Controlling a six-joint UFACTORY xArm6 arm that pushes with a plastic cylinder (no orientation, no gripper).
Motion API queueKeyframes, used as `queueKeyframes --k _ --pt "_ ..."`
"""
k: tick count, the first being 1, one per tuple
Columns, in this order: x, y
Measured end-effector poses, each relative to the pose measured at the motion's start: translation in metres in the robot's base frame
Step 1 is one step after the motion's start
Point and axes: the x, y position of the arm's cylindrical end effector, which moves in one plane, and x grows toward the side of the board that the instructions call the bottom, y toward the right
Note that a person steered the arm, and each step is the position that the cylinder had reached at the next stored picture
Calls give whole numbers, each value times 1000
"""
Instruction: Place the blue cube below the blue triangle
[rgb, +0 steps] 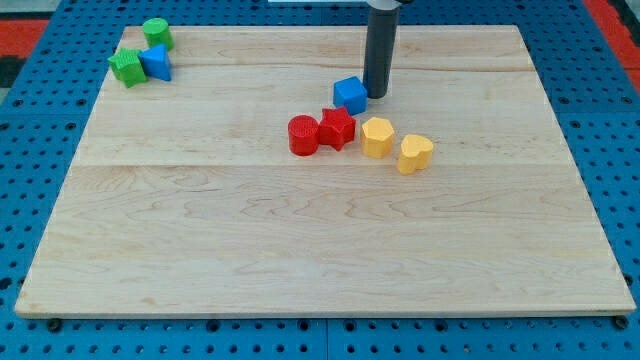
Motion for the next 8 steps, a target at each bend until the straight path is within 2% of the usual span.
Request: queueKeyframes --k 1,3,5,6,8 --pt "18 1" --pt "25 -74" --pt "25 -76" --pt "24 -96" --pt "-3 -195"
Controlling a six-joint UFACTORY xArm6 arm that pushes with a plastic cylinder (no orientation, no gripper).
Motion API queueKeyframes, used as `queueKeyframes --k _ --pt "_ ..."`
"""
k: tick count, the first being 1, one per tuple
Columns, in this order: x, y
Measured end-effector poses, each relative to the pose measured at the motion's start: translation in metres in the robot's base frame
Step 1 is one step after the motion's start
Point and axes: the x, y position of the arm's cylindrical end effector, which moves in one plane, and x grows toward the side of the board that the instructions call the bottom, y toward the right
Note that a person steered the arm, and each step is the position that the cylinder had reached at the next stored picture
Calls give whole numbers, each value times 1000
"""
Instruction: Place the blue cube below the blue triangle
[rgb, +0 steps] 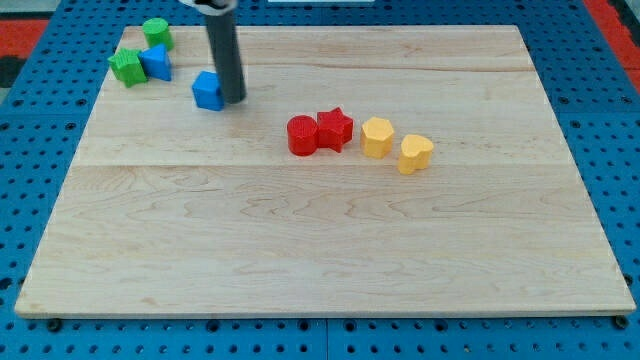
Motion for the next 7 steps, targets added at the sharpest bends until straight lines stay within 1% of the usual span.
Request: queueKeyframes --k 1,2,3,5,7 --pt "-13 -49" --pt "2 -40" --pt "24 -48" --pt "-28 -63" --pt "-59 -52"
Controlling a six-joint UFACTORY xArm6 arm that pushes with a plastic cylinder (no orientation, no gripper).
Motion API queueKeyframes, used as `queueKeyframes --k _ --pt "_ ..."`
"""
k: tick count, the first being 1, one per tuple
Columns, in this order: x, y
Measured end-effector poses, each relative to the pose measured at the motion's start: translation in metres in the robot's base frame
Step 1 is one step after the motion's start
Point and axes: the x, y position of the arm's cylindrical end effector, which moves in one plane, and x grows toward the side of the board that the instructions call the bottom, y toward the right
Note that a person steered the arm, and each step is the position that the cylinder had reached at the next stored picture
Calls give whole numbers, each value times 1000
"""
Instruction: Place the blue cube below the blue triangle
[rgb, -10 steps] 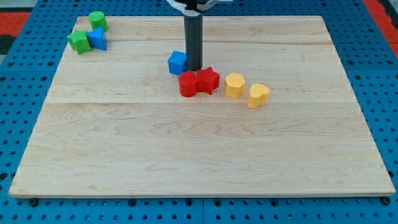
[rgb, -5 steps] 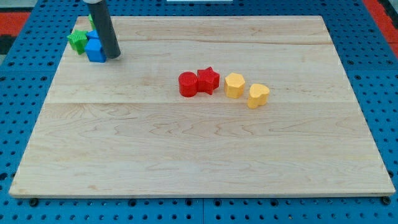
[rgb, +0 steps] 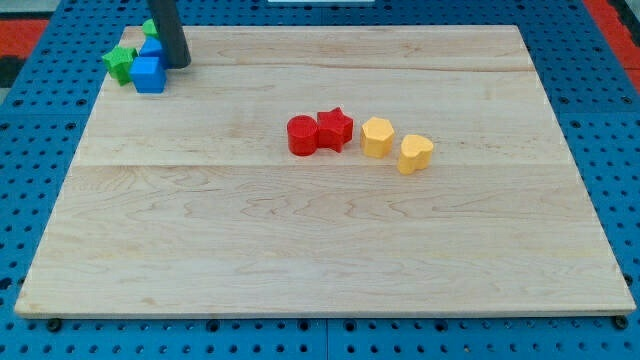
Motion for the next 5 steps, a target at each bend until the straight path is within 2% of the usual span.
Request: queueKeyframes --k 2,3,4,5 --pt "0 21" --pt "26 44" --pt "42 41" --pt "44 43"
